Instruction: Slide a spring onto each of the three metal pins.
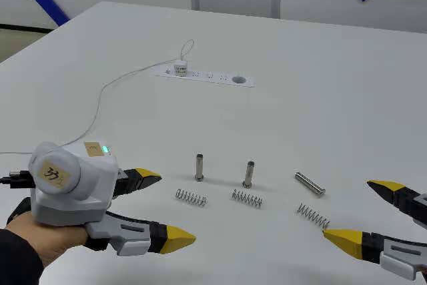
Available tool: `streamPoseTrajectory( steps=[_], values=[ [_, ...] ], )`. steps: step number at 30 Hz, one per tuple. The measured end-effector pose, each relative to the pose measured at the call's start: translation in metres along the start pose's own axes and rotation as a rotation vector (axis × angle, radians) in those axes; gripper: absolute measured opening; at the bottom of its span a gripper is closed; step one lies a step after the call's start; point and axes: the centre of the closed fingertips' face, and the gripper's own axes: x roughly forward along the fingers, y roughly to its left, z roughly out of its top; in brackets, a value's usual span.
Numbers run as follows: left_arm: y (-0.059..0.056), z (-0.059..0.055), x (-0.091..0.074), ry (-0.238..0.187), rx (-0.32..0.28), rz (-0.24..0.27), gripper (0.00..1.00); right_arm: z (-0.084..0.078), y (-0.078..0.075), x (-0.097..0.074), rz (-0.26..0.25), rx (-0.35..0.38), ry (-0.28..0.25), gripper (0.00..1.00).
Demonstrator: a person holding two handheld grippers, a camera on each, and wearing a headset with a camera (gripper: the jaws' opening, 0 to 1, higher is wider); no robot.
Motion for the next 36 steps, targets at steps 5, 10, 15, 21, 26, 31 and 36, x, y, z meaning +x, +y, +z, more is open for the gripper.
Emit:
streamPoseTrajectory(
  steps=[5, 10, 15, 21, 26, 31, 36],
  values=[
    [0.000, 0.000, 0.000, 0.000, 0.001, 0.000, 0.75, 0.000, 0.000, 0.000, -0.001, 0.001, 0.004, 0.79],
    [0.001, 0.000, 0.000, -0.001, 0.000, 0.001, 0.75, 0.001, 0.000, 0.000, -0.005, 0.004, 0.008, 0.79],
    [0.000, 0.000, 0.000, 0.000, 0.000, 0.001, 0.75, 0.002, -0.001, 0.000, -0.011, 0.006, 0.010, 0.78],
    [0.000, 0.000, 0.000, 0.001, 0.000, 0.000, 0.75, 0.005, -0.004, 0.000, -0.016, 0.005, 0.017, 0.76],
    [0.001, -0.001, 0.000, 0.001, 0.000, 0.000, 0.75, 0.006, -0.006, 0.004, -0.012, -0.004, 0.027, 0.75],
    [0.001, -0.001, 0.000, 0.002, 0.000, 0.000, 0.75, 0.011, -0.011, 0.009, -0.014, -0.006, 0.029, 0.74],
    [0.003, -0.001, 0.000, 0.001, -0.002, 0.001, 0.75, 0.010, -0.016, 0.015, -0.011, -0.013, 0.049, 0.71]
  ],
)
